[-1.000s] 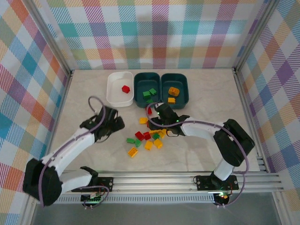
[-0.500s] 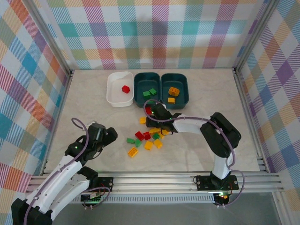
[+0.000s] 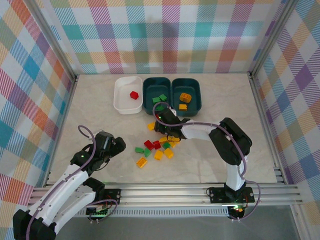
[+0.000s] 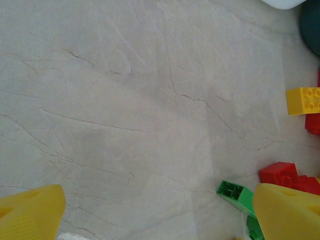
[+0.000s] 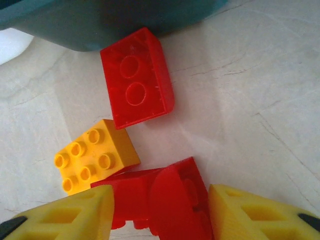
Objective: Sort the legos into containers by color
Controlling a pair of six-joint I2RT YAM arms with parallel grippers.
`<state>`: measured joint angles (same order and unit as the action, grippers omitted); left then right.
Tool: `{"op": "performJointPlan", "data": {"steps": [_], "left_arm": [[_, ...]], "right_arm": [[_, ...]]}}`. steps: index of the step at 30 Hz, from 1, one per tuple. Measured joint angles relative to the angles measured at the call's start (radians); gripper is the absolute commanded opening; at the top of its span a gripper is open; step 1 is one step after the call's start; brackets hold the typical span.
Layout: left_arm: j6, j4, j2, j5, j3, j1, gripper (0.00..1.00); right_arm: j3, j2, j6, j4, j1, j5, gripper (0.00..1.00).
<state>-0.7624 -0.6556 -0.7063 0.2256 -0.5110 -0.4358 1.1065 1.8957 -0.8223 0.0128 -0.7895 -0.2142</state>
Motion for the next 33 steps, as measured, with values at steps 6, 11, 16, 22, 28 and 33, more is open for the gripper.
{"op": "performJointPlan", "data": {"steps": [6,11,16,22,28,33], "left_arm": [[0.001,0.0,-0.012,-0.008,0.0,0.0,0.96],[0.0,0.0,-0.011,-0.008,0.0,0.0,0.97],[0.0,0.0,-0.011,-0.008,0.0,0.0,0.97],[0.0,-0.003,-0.003,-0.008,0.0,0.0,0.97],[0.0,-0.019,0.008,-0.013,0.0,0.0,0.97],[0.0,-0.028,0.01,-0.015,0.0,0.0,0.97]], "right_arm": [[-0.094,-0.059,0.05,-0.048,0.003,0.087,0.62],[-0.121,-0.1,0.148,-0.005,0.003,0.096,0.61],[-0.087,-0.105,0.29,0.074,0.003,0.066,0.55],[0.013,-0.053,0.455,0.162,0.003,0.07,0.53],[0.073,0.021,0.541,0.211,0.003,0.077,0.46],[0.076,0.034,0.571,0.228,0.003,0.064,0.33]]}}
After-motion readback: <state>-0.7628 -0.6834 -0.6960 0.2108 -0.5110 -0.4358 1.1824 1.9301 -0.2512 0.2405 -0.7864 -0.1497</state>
